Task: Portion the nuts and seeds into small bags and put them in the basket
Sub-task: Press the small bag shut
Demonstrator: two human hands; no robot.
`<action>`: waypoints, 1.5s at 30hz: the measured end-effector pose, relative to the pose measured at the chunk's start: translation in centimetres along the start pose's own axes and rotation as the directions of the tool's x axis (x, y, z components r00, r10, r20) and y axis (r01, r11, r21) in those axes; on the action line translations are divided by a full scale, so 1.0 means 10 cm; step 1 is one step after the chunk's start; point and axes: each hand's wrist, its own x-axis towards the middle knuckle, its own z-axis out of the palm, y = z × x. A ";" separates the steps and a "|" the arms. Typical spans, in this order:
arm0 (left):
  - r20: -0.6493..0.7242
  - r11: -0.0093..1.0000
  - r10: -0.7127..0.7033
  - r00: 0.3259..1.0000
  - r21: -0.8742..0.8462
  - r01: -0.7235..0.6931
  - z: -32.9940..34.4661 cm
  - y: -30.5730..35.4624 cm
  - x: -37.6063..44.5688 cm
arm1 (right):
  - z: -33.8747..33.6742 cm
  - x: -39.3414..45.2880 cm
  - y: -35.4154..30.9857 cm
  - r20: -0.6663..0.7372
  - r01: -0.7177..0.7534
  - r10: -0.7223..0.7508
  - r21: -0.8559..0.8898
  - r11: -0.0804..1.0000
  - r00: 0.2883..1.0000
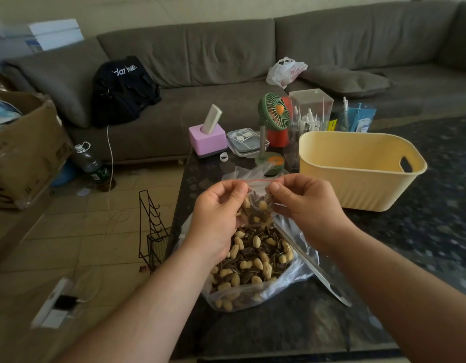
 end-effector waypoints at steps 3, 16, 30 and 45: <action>0.017 1.000 0.014 1.000 0.017 -0.014 -0.02 0.01 0.01 | -0.02 0.01 -0.01 0.001 -0.019 0.019 -0.014 1.000 1.000; -0.085 0.974 0.177 0.981 0.157 -0.162 -0.02 -0.02 0.01 | 0.00 -0.03 -0.07 0.003 -0.035 0.035 -0.055 0.998 0.999; -0.062 0.980 0.167 0.984 0.124 -0.158 0.04 -0.06 -0.03 | 0.04 -0.02 -0.04 0.037 0.026 -0.022 -0.100 0.995 0.999; 0.037 0.978 0.166 0.985 0.118 -0.169 0.02 -0.03 -0.07 | 0.00 -0.07 -0.11 0.045 0.053 -0.046 -0.158 0.986 0.998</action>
